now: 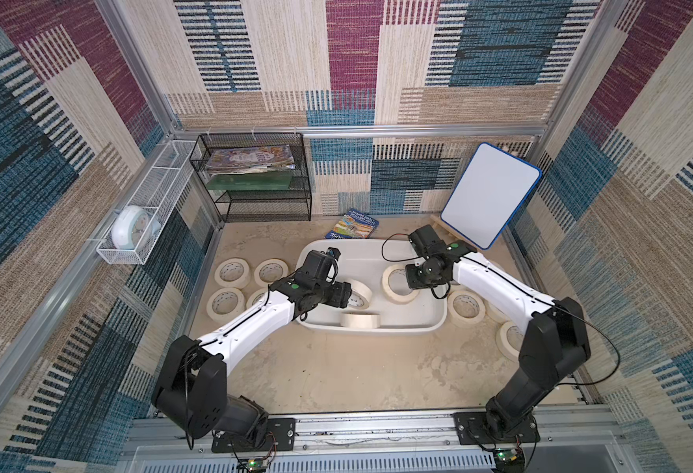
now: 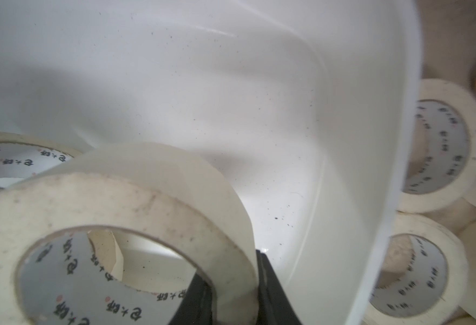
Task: Take out the art tape in the storage box
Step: Place the art tape at the center of the board.
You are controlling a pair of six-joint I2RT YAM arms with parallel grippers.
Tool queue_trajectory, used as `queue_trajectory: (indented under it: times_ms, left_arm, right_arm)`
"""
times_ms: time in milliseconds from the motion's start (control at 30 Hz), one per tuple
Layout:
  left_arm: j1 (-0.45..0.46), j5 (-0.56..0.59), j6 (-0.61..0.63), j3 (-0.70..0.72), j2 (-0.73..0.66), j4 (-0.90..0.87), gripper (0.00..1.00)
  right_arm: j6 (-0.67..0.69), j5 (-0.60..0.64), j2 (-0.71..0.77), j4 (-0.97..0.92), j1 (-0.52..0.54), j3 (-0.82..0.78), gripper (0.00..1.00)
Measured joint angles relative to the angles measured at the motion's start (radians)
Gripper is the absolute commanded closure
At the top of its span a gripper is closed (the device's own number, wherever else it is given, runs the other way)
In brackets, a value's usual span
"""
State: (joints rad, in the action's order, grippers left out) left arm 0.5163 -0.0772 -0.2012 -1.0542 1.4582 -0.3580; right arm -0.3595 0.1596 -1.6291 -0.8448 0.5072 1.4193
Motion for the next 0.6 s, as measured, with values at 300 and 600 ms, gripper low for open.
queue_trajectory:
  times_ms: [300,600]
  left_arm:
    - [-0.022,-0.018,0.028,-0.049,0.015,-0.001,0.22]
    - [-0.030,-0.061,0.044,-0.083,0.046,0.005,0.22]
  right_arm:
    - [-0.224,0.124,0.383,-0.269,-0.074,-0.275,1.00]
    - [-0.447,0.007,0.603,-0.294,-0.111,-0.595,1.00]
